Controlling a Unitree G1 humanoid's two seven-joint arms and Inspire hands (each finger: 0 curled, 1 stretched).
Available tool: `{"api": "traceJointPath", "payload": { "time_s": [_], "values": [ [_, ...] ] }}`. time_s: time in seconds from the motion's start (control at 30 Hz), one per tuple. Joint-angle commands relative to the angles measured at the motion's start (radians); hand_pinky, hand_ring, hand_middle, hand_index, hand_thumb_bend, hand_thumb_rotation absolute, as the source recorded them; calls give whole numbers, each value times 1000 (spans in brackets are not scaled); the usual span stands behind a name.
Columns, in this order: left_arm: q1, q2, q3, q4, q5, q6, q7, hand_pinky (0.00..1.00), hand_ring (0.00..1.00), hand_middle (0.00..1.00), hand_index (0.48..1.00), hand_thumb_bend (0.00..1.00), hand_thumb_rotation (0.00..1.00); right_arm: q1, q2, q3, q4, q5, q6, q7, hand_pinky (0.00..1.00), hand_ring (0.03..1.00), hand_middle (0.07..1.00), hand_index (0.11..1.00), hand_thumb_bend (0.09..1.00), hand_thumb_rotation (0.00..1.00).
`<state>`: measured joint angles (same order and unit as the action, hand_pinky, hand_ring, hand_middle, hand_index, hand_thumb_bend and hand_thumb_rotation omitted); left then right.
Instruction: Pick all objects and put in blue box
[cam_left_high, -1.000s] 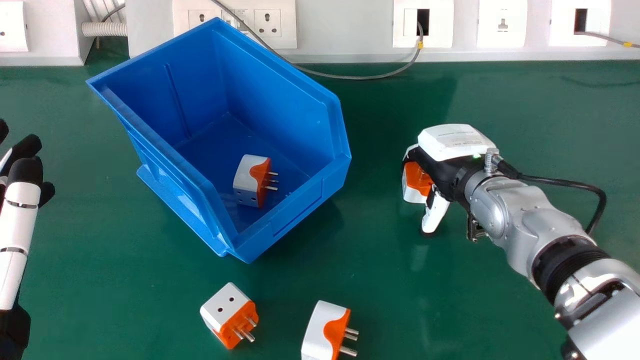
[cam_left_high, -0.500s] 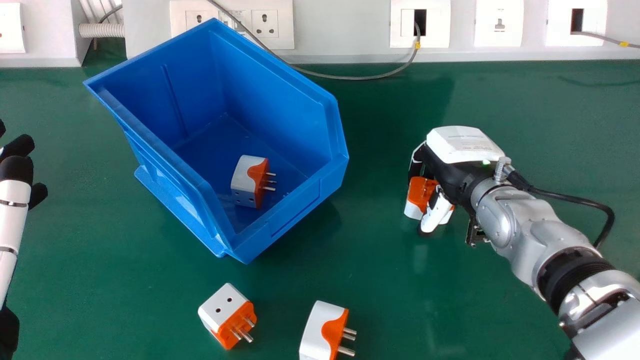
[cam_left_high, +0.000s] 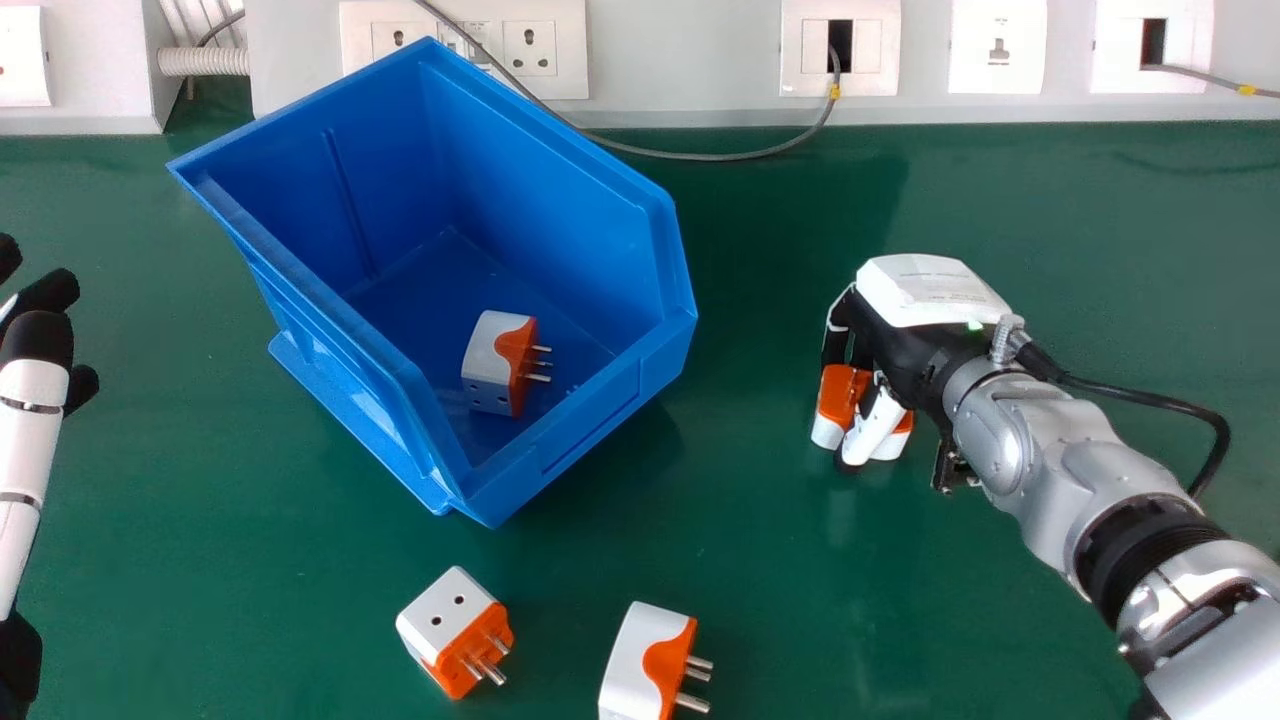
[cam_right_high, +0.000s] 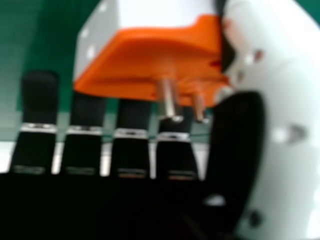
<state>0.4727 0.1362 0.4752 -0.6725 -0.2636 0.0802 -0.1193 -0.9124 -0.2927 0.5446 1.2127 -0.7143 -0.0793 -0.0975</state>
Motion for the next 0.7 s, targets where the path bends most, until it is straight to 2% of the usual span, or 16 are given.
{"api": "traceJointPath", "payload": {
  "time_s": [0.0, 0.2, 0.4, 0.53, 0.67],
  "values": [
    [-3, 12, 8, -1, 7, -27, -4, 899, 934, 900, 930, 489, 755, -6, 10, 2, -11, 3, -4, 2, 383, 427, 490, 512, 502, 0],
    [-7, 9, 8, 10, 12, -36, -11, 904, 936, 901, 932, 498, 757, -2, 6, -6, -23, 12, -17, 6, 382, 424, 488, 498, 501, 0],
    [-13, 6, 5, 31, 5, -57, -21, 911, 940, 905, 934, 505, 760, -4, 3, -23, -28, 34, -22, 39, 377, 422, 487, 504, 500, 0],
    [-11, 1, -1, 38, 0, -68, -26, 918, 943, 912, 939, 508, 761, 0, -4, -41, -48, 52, -27, 67, 375, 422, 487, 506, 499, 0],
    [-9, -1, -1, 53, -4, -82, -37, 921, 944, 915, 944, 506, 761, 11, -18, -54, -88, 65, -29, 95, 373, 420, 487, 504, 499, 0]
  ]
}}
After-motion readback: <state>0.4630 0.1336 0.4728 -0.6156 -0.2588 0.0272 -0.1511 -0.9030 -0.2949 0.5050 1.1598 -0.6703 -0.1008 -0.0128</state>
